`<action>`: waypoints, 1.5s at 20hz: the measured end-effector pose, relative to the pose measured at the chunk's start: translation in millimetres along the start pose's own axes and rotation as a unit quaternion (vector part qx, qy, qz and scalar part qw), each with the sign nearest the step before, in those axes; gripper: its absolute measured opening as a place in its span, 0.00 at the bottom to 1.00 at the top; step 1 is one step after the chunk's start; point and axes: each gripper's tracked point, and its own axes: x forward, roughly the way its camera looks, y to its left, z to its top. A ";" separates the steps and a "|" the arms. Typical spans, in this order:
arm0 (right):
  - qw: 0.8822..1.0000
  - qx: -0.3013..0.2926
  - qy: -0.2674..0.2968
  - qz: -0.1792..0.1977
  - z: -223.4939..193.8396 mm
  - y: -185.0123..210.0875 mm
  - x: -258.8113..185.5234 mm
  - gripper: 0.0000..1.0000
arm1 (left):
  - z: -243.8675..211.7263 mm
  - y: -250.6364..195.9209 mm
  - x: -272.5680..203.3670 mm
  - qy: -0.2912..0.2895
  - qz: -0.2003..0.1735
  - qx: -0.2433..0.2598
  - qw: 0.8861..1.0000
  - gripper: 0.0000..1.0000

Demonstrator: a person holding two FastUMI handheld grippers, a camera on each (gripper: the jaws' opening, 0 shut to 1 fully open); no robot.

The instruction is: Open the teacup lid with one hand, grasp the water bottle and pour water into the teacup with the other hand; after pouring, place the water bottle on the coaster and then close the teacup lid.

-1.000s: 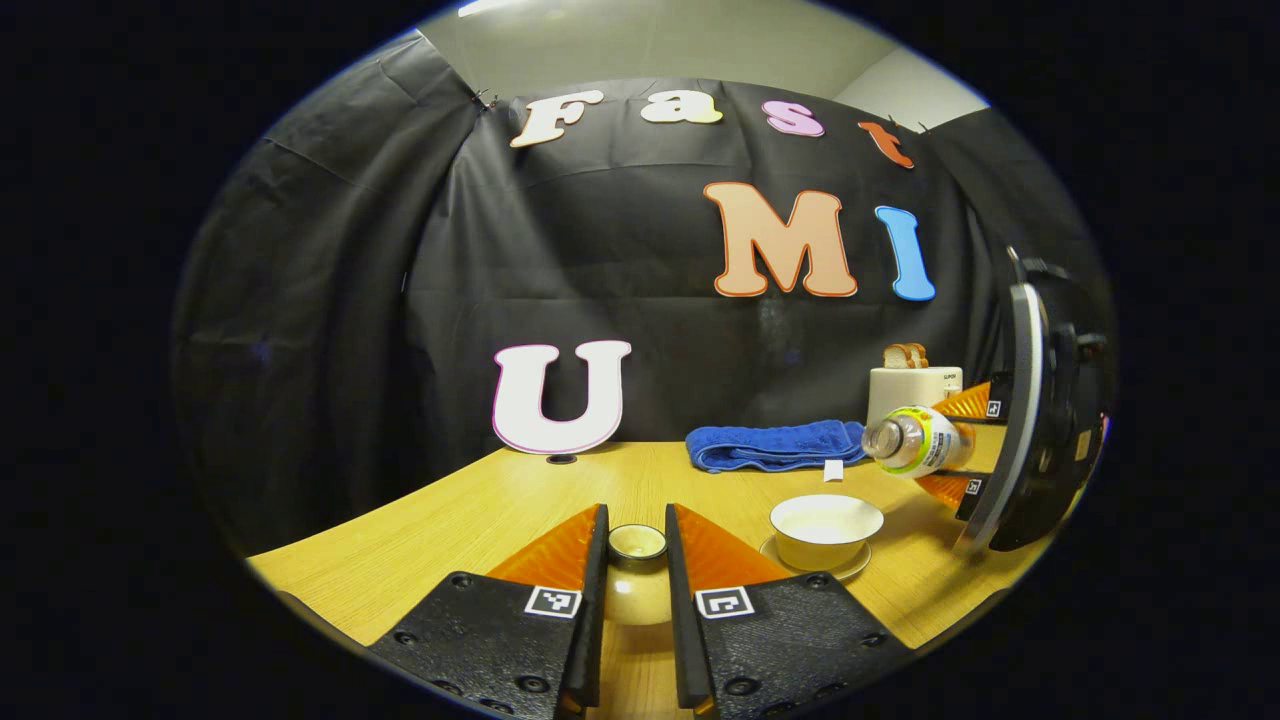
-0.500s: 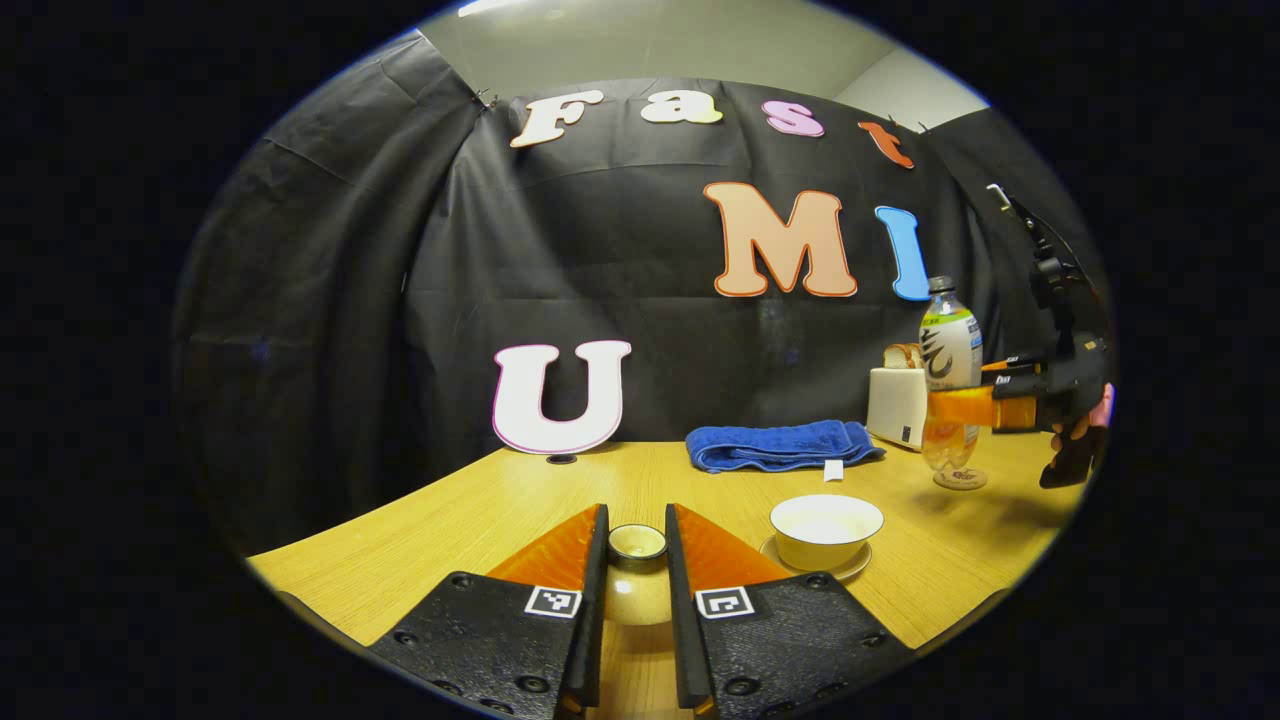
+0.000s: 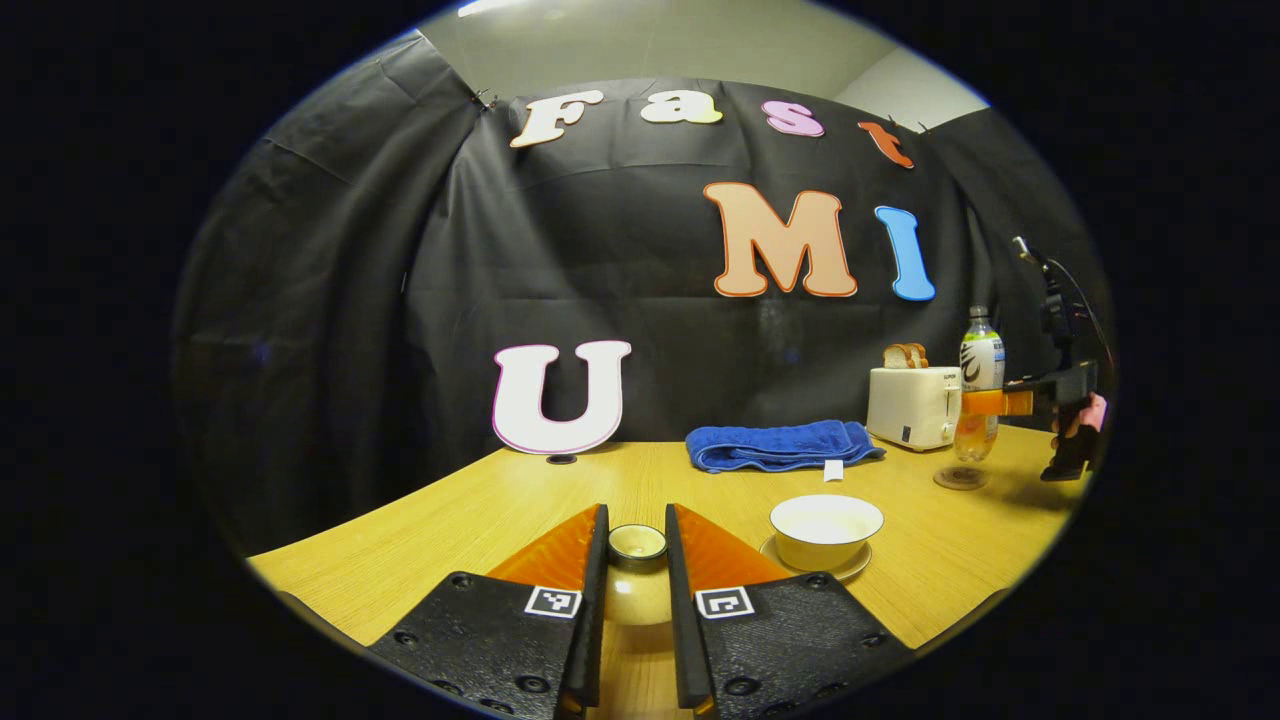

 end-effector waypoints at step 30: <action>0.999 0.029 0.018 0.008 -41.5 -20.5 8.0 0.93 | -0.1 -0.4 -0.3 -0.001 0.000 0.000 1.000 0.27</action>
